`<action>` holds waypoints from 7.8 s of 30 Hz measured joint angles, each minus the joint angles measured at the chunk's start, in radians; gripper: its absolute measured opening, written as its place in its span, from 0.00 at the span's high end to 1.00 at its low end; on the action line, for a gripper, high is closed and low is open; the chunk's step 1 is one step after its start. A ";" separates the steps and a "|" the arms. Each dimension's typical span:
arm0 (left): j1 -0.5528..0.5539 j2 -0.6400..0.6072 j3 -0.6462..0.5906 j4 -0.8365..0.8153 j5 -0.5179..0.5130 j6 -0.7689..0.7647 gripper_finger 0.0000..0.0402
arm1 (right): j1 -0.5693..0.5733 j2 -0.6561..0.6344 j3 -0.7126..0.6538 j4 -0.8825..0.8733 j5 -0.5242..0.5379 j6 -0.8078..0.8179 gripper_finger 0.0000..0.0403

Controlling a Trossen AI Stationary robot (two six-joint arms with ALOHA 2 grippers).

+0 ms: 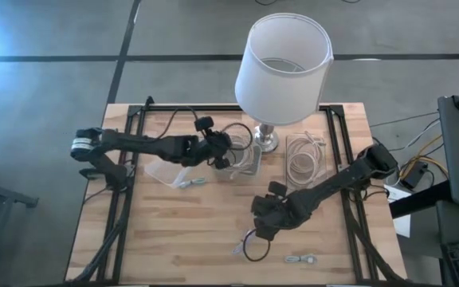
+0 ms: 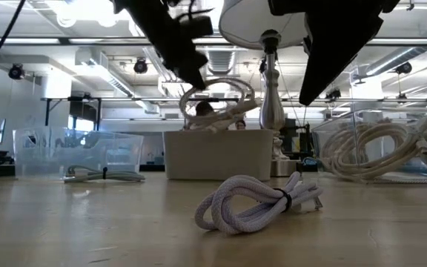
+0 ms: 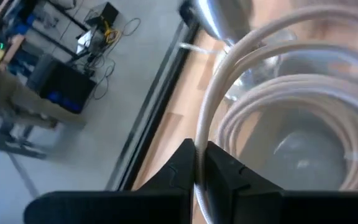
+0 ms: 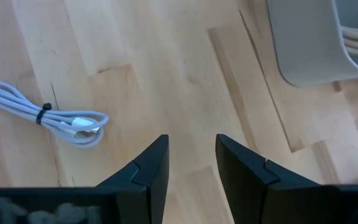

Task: Pick & Place USB Port
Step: Put the light brown HDMI cable into the gray bin, then put the blue USB charger cable into the white bin, then put the purple USB charger cable into the white bin

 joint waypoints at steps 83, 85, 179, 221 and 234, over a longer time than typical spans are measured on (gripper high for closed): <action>-0.383 -0.202 -0.114 -0.540 0.244 -0.415 0.76 | -0.005 0.001 -0.193 0.604 -0.049 -0.258 0.69; -0.399 -0.227 -0.184 -0.470 0.245 -0.447 0.75 | -0.009 0.001 -0.211 0.646 -0.067 -0.261 0.69; -0.230 -0.199 -0.324 -0.250 0.339 -0.493 0.88 | -0.140 0.001 -0.260 0.756 -0.244 -0.525 0.71; -0.149 -0.518 -0.619 -0.557 0.093 -0.939 0.66 | -0.120 0.001 -0.262 0.946 -0.293 -0.682 0.76; -0.149 -0.519 -0.449 -0.557 0.091 -0.884 0.63 | -0.054 0.051 -0.271 0.906 -0.483 -0.723 0.55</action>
